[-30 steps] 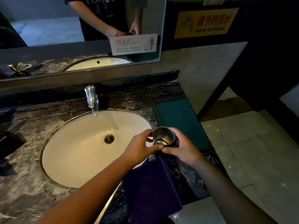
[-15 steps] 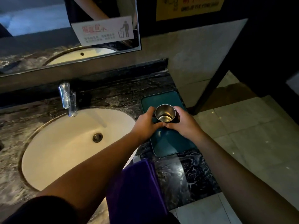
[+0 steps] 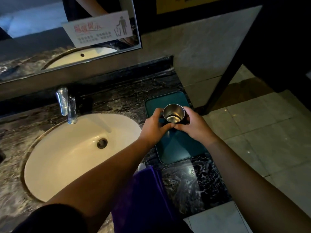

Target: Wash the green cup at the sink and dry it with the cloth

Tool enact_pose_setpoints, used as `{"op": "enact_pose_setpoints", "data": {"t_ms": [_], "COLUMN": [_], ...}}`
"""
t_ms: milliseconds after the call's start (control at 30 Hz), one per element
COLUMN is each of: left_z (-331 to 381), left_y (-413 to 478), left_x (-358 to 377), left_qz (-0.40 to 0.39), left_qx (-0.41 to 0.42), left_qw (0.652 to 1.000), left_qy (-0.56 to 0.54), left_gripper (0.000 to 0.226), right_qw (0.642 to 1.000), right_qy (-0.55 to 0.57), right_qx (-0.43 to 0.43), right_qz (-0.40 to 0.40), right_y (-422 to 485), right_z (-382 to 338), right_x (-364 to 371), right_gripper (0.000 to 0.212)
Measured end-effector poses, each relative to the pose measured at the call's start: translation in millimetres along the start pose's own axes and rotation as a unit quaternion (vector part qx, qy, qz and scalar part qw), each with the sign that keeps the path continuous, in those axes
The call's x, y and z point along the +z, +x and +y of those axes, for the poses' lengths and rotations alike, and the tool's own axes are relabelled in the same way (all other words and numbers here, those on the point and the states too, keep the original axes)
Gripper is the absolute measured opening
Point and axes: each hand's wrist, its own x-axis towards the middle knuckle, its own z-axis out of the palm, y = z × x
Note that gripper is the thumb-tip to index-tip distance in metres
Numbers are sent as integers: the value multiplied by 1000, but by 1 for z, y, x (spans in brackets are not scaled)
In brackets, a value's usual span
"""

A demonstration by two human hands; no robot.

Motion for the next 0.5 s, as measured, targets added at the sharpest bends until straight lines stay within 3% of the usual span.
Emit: {"op": "enact_pose_setpoints", "data": {"t_ms": [267, 400, 500], "left_z": [0, -2, -8], "left_y": [0, -7, -15], "left_x": [0, 0, -6], "left_qz": [-18, -28, -35], "left_qx": [-16, -56, -65], "left_qw": [1000, 998, 996], "left_qy": [-18, -28, -50], "left_gripper": [60, 71, 73], "right_qw": [999, 995, 991], "right_qy": [-21, -40, -58], "right_qx": [37, 85, 119], "right_qz": [-13, -24, -14], "right_y": [-2, -8, -13], "right_z": [1, 0, 1], "right_x": [-2, -1, 1], "right_gripper": [56, 73, 66]}}
